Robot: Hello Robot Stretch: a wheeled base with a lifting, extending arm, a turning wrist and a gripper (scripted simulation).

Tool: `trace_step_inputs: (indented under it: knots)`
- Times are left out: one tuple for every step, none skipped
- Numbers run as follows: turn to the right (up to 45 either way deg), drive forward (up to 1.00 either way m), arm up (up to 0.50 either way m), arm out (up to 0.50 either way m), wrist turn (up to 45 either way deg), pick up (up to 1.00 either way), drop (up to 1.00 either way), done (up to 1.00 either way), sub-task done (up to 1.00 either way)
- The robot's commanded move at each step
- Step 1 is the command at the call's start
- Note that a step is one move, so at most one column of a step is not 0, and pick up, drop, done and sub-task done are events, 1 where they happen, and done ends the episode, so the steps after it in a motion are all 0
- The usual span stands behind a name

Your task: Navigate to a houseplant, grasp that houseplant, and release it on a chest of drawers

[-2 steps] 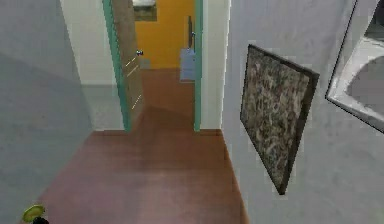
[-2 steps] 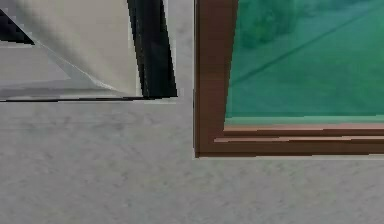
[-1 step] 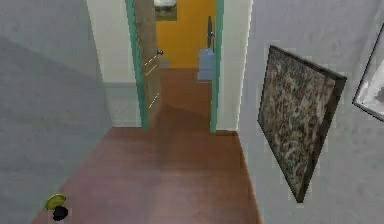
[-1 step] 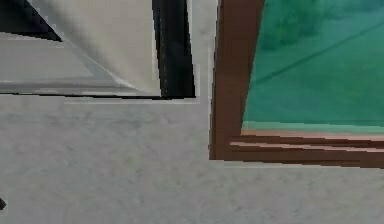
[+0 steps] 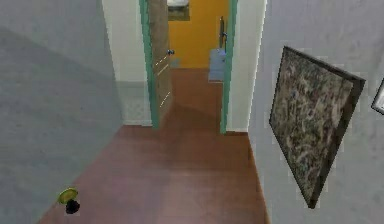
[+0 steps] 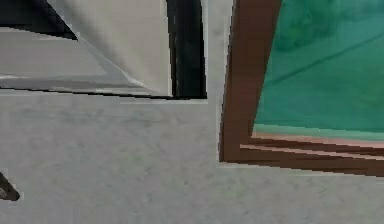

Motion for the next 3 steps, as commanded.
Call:
trace_step_inputs:
  knots:
    - [0.0,0.35,0.0,0.0,0.0,0.0,0.0,0.0,0.0]
    - [0.0,1.0,0.0,0.0,0.0,0.0,0.0,0.0,0.0]
    - [-3.0,0.0,0.0,0.0,0.0,0.0,0.0,0.0,0.0]
